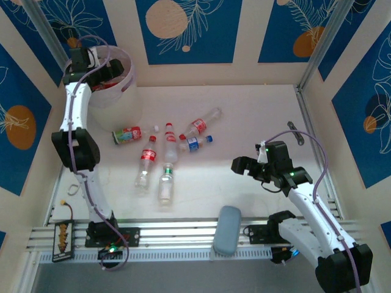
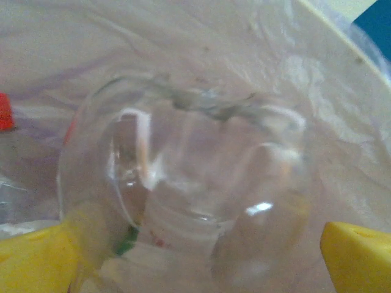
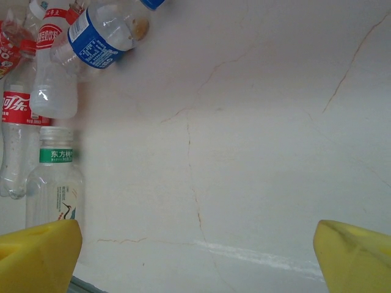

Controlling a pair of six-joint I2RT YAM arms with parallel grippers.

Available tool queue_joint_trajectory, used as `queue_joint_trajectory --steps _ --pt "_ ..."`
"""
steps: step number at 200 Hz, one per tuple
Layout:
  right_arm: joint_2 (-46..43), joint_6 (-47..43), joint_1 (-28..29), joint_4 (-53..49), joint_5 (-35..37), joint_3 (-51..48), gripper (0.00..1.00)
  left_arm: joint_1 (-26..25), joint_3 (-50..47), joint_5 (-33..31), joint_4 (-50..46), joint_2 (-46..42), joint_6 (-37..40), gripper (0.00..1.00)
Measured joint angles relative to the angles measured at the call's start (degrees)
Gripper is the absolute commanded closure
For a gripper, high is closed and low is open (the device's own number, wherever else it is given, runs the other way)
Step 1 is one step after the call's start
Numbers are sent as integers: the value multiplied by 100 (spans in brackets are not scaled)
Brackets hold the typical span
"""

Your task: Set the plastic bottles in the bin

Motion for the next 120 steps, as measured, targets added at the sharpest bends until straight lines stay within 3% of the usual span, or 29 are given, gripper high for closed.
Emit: queue_joint_trajectory --steps 44,84,120 --pt "61 0 151 0 48 4 3 142 166 2 9 -227 28 9" --pt "114 2 267 -7 175 11 3 149 188 151 -4 -245 17 36" --pt "116 7 328 -20 256 11 3 142 188 236 -50 -192 74 45"
